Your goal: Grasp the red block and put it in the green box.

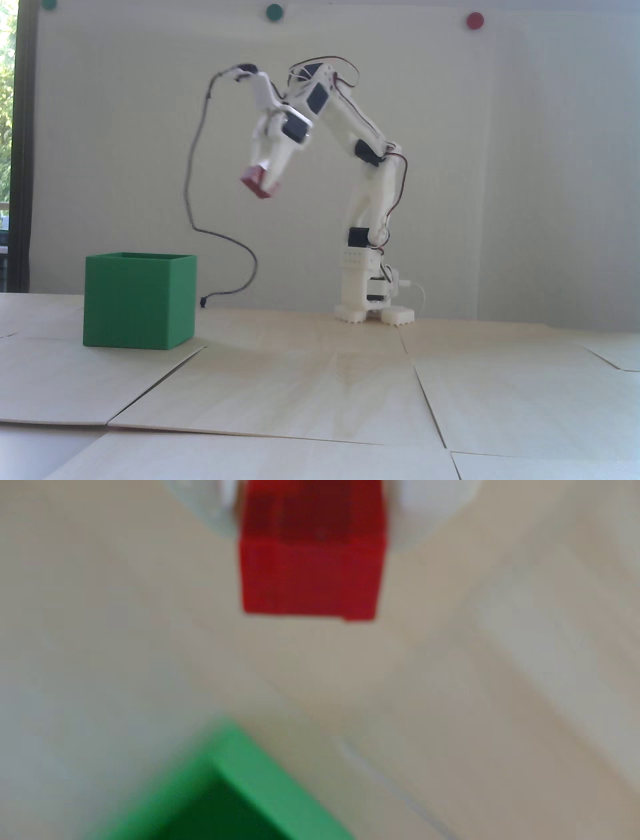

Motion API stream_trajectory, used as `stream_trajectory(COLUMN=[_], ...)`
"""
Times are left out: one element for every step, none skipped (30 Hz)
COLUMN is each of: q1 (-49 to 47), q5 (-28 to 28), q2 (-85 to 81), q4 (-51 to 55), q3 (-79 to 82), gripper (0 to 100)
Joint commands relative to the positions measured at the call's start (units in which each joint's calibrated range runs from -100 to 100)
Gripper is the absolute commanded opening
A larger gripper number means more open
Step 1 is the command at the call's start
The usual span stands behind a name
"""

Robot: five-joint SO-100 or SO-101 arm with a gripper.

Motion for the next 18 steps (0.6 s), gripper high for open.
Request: stream_trajectory(q1=[-2.2,-2.2,-1.9,-1.5,-1.1,-0.5,0.2,0.8,1.2,2.1,3.0,4.0,4.7,5.5,6.4,7.1,7.6,7.8], q5=[-2.4,-2.4,-2.5,-2.4,-2.4,-2.4,-2.3,-2.3,-2.2,-2.1,-2.1,-2.1,-2.0,-2.0,-2.0,-1.9,-1.5,-0.8], q2=[7.7,10.7,13.6,17.8,20.4,21.7,23.8,25.8,27.5,29.8,31.2,32.5,33.5,34.6,35.8,36.8,37.7,38.5], q4=[-13.9,-16.1,-18.0,-19.9,-21.1,-21.7,-22.6,-23.7,-24.7,-26.0,-26.8,-27.5,-27.9,-28.4,-29.0,-29.5,-29.5,-29.1], q3=[-12.6,-15.2,-18.2,-22.6,-25.3,-26.8,-29.2,-31.8,-34.0,-36.9,-38.8,-40.6,-42.0,-43.4,-44.8,-45.7,-46.7,-47.2], gripper=[2,2,2,2,2,2,2,2,2,2,2,2,2,2,2,2,2,2])
